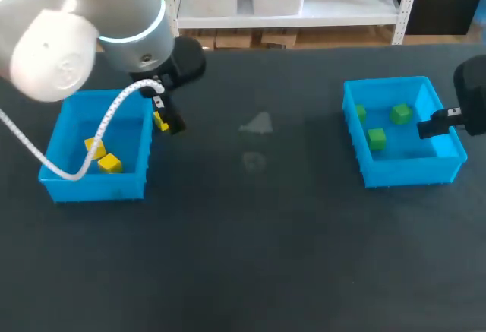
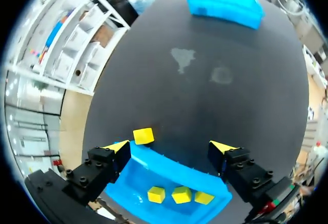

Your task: Put the green cubes in the right bin and the yellow cubes in the left bin.

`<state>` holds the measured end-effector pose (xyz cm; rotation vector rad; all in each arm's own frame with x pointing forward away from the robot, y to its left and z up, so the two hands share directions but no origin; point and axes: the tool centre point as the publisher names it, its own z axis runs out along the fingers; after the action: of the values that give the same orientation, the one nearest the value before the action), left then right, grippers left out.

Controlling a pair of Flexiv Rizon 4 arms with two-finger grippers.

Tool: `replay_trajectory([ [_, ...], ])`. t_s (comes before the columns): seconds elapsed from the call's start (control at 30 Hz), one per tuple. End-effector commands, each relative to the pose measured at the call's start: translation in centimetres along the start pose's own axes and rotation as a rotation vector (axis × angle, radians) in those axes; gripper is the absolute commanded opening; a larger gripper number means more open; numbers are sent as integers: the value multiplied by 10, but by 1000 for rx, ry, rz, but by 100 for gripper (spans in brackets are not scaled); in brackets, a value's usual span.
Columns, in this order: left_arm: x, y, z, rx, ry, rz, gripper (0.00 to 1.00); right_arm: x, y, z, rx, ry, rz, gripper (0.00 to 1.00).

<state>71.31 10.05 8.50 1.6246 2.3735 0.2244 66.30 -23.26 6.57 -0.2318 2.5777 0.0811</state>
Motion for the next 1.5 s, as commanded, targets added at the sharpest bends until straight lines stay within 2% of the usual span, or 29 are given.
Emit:
replay_trajectory([
  [0.03,-12,8,8,6,75,35,100,1,0,1,2,-5,1,100],
  [0.3,-21,16,20,-2,124,80,100,1,0,1,2,-5,1,100],
  [0.57,-12,22,34,24,195,134,100,1,0,1,2,-5,1,100],
  [0.93,-12,30,49,30,227,166,100,1,0,1,2,-5,1,100],
  [1.5,-15,45,72,54,243,127,100,1,0,1,2,-5,1,100],
])
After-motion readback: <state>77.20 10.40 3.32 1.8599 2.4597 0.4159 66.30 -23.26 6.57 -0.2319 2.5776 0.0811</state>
